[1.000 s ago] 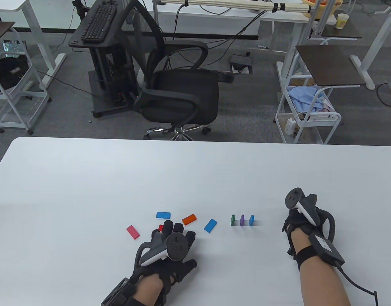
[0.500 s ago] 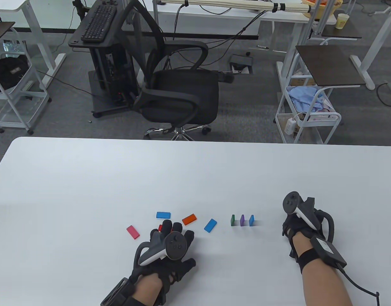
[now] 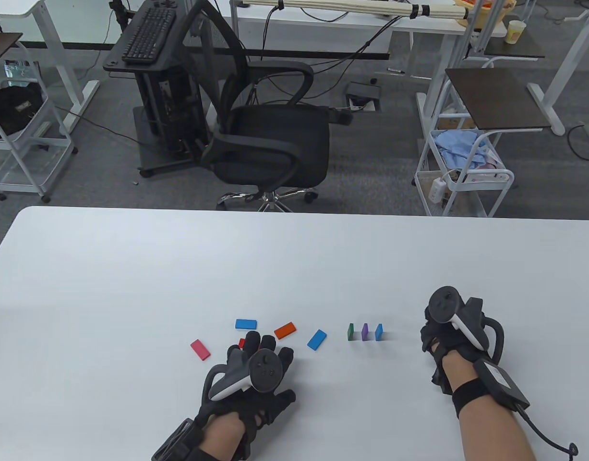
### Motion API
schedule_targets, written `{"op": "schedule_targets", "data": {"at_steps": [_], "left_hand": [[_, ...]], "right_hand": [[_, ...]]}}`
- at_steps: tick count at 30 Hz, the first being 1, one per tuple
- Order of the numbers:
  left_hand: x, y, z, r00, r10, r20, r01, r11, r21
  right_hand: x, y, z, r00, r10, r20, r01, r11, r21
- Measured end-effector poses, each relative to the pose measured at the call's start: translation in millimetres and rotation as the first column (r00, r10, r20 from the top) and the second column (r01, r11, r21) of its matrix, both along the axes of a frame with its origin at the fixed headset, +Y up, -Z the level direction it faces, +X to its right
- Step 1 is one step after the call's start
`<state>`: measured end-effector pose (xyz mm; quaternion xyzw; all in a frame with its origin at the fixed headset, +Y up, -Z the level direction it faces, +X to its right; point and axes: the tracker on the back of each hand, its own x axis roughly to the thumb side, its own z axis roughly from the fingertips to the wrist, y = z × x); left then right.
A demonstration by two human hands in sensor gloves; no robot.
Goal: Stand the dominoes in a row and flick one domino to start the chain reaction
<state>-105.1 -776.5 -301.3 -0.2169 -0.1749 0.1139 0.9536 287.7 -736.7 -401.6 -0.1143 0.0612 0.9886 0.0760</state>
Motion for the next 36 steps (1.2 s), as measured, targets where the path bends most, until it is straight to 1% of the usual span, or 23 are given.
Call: {"op": "schedule_targets", "data": {"at_steps": [4, 12, 16, 24, 27, 30, 36], "left_hand": [[-1, 1, 0, 1.0, 0.002, -0.003, -0.002, 1.0, 0.002], [0, 1, 0, 1.0, 0.012, 0.004, -0.012, 1.0, 0.006], [0, 1, 0, 1.0, 0.015, 0.003, -0.015, 1.0, 0.005], [0, 0, 0, 1.0, 0.014, 0.003, -0.014, 1.0, 0.004], [0, 0, -1, 1.0, 0.015, 0.001, -0.015, 1.0, 0.002], [0, 0, 0, 1.0, 0.014, 0.003, -0.014, 1.0, 0.002], [0, 0, -1, 1.0, 0.016, 0.002, -0.016, 1.0, -0.001]], "right_hand": [[-4, 7, 3, 0.999, -0.04, -0.009, 0.041, 0.999, 0.02], [-11, 9, 6, 0.994, -0.107, -0.025, 0.108, 0.994, 0.021], [-16, 7, 6, 0.988, -0.15, -0.043, 0.151, 0.988, 0.024], [-31, 2, 4, 0.979, -0.177, -0.098, 0.179, 0.984, 0.006], [-36, 0, 4, 0.974, -0.2, -0.106, 0.202, 0.979, 0.01], [-39, -3, 3, 0.967, -0.23, -0.106, 0.23, 0.973, -0.011], [-43, -9, 2, 0.963, -0.242, -0.117, 0.24, 0.97, -0.032]]}}
